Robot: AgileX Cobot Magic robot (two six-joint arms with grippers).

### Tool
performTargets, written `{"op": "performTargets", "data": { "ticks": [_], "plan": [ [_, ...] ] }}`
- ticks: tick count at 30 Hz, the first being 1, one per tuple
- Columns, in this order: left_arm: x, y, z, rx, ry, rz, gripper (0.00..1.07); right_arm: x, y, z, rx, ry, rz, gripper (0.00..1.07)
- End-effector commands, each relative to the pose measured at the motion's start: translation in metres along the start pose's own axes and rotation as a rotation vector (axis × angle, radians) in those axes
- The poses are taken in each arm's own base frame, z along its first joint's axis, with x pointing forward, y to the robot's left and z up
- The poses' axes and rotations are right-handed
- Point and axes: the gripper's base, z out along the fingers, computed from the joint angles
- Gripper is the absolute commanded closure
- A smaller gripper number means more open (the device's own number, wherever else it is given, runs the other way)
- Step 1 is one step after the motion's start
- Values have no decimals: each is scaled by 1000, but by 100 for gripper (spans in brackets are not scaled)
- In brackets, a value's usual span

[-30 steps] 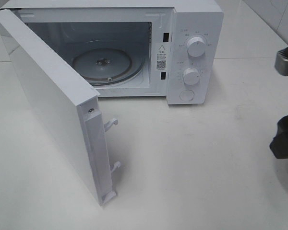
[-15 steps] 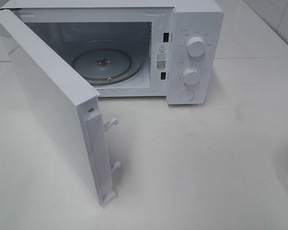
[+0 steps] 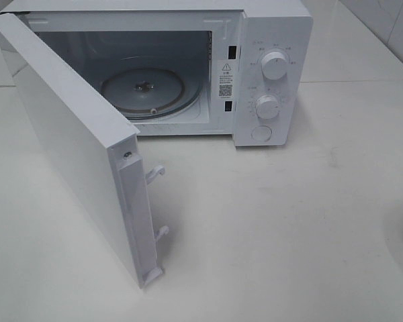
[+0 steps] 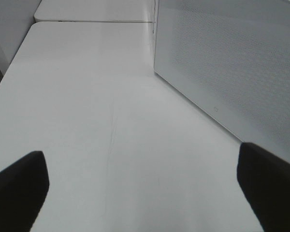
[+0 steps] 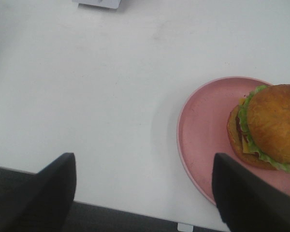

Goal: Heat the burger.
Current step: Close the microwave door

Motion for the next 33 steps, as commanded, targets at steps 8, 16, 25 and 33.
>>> {"op": "performTargets", "data": {
  "ticks": [8, 16, 25, 33],
  "plan": [
    [1, -1, -2, 5, -22, -2, 9, 19, 6, 1, 12, -121, 36, 31],
    [1, -1, -2, 5, -22, -2, 9, 27, 6, -11, 44, -212, 57, 31],
    [1, -1, -2, 5, -20, -3, 9, 32, 7, -18, 65, -267, 68, 31],
    [0, 0, 0, 4, -11, -3, 9, 32, 7, -18, 66, -267, 67, 31]
  ]
}}
